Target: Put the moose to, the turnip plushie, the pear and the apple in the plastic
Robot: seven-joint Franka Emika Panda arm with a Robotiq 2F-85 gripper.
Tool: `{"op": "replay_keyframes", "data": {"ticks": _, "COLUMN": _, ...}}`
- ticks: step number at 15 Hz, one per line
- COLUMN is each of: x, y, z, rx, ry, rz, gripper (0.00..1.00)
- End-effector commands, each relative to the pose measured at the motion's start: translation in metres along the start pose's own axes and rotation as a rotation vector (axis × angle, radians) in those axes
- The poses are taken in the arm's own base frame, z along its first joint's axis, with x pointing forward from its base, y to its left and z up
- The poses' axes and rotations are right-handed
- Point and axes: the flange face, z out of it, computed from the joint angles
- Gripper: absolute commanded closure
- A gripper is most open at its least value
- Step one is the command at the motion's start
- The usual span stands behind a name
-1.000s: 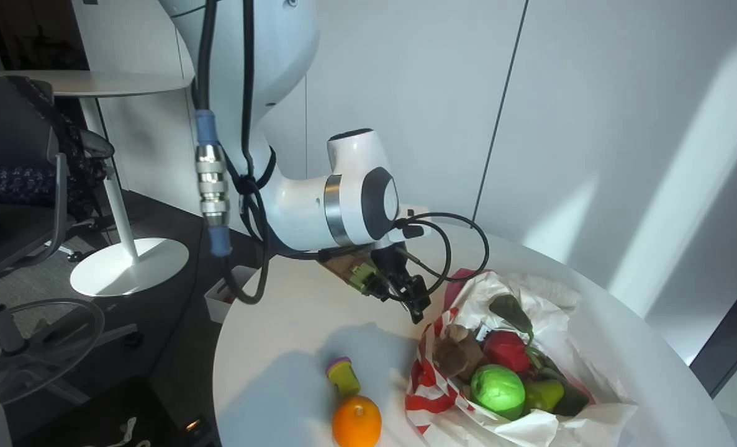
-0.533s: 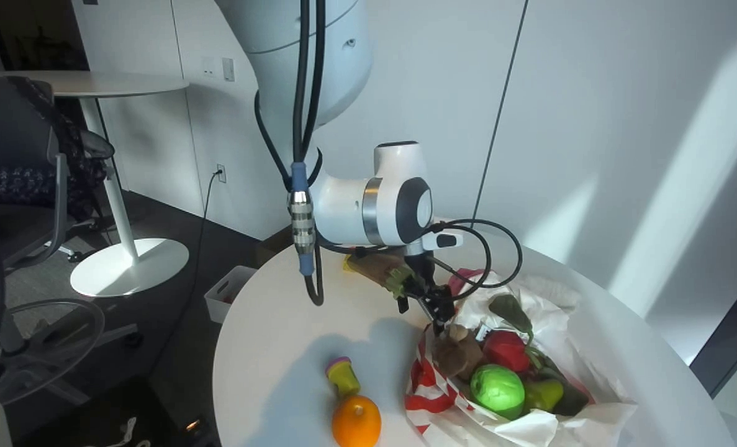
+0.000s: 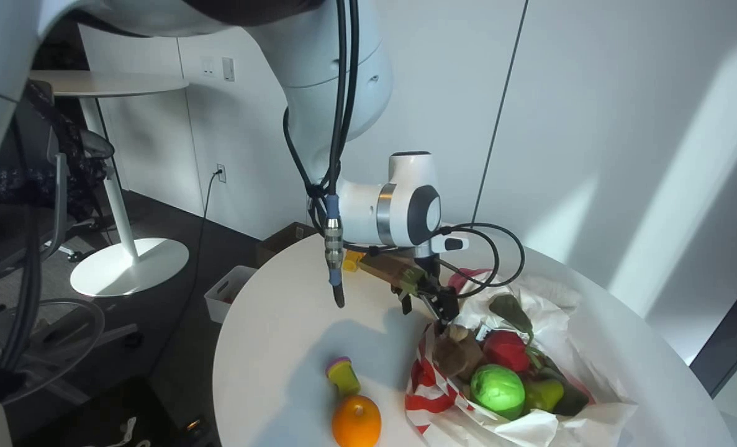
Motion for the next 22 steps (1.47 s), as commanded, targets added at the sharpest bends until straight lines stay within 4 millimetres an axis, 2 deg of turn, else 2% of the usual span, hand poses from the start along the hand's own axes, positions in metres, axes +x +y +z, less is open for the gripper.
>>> {"op": "replay_keyframes", "data": {"ticks": 1, "x": 0.020, "y": 0.005, "z": 0.009, "rx": 0.014, "ry": -0.027, "rz": 0.001, "gripper": 0.00}}
{"op": "replay_keyframes", "data": {"ticks": 2, "x": 0.022, "y": 0.007, "z": 0.011, "rx": 0.012, "ry": -0.029, "rz": 0.001, "gripper": 0.00}}
{"op": "replay_keyframes", "data": {"ticks": 3, "x": 0.023, "y": 0.007, "z": 0.012, "rx": 0.011, "ry": -0.033, "rz": -0.001, "gripper": 0.06}}
{"op": "replay_keyframes", "data": {"ticks": 4, "x": 0.024, "y": 0.008, "z": 0.014, "rx": 0.010, "ry": -0.034, "rz": -0.003, "gripper": 0.27}}
{"op": "replay_keyframes", "data": {"ticks": 6, "x": 0.026, "y": 0.008, "z": 0.016, "rx": 0.011, "ry": -0.040, "rz": -0.007, "gripper": 0.31}}
{"op": "replay_keyframes", "data": {"ticks": 12, "x": 0.025, "y": 0.007, "z": 0.013, "rx": 0.012, "ry": -0.041, "rz": -0.024, "gripper": 0.76}}
{"op": "replay_keyframes", "data": {"ticks": 13, "x": 0.025, "y": 0.008, "z": 0.013, "rx": 0.012, "ry": -0.044, "rz": -0.021, "gripper": 0.80}}
{"op": "replay_keyframes", "data": {"ticks": 16, "x": 0.024, "y": 0.011, "z": 0.014, "rx": 0.009, "ry": -0.056, "rz": -0.011, "gripper": 0.85}}
{"op": "replay_keyframes", "data": {"ticks": 18, "x": 0.022, "y": 0.014, "z": 0.011, "rx": 0.004, "ry": -0.067, "rz": 0.002, "gripper": 0.81}}
{"op": "replay_keyframes", "data": {"ticks": 22, "x": 0.010, "y": 0.021, "z": -0.006, "rx": -0.005, "ry": -0.076, "rz": 0.035, "gripper": 0.81}}
